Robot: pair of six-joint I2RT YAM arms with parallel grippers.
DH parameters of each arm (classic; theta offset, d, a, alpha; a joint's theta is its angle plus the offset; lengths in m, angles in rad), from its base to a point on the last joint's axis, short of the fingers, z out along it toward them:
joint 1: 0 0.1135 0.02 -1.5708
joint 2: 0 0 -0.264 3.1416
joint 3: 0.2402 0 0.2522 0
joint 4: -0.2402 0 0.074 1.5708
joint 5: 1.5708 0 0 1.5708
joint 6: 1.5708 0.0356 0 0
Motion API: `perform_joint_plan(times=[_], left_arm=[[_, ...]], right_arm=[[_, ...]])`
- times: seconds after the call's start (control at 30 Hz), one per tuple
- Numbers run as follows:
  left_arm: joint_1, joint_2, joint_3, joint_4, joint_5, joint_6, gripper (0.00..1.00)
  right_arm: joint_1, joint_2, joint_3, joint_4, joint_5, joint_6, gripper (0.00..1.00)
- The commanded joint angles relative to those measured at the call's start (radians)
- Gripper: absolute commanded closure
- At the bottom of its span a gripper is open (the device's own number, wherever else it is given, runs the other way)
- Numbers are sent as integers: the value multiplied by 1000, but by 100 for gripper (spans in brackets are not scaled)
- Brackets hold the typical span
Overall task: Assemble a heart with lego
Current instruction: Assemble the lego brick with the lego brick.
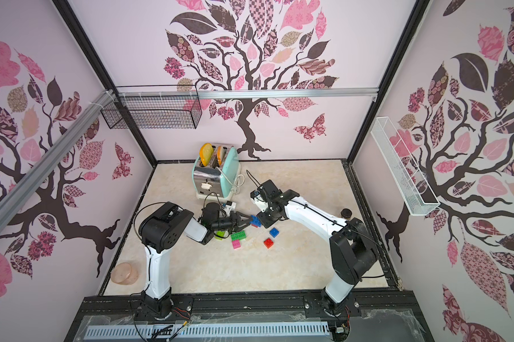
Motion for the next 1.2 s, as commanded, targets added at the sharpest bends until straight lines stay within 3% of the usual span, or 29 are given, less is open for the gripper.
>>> perform_joint_plan(times=[0.0, 0.43, 0.47, 0.63, 1.17], left_arm=[[-4, -11, -12, 22, -5, 1, 50], [42, -64, -20, 15, -7, -20, 31], [51, -69, -26, 18, -9, -25, 24], [82, -92, -43, 41, 1, -35, 14], [76, -89, -9, 95, 62, -54, 12]], right_arm=[[5, 52, 67, -35, -26, -45, 68], [-14, 186, 234, -103, -74, -234, 68], [-13, 197, 248, -107, -76, -248, 68], [-17, 253, 298, -129, -87, -309, 68], [-17, 347, 378, -159, -122, -439, 68]])
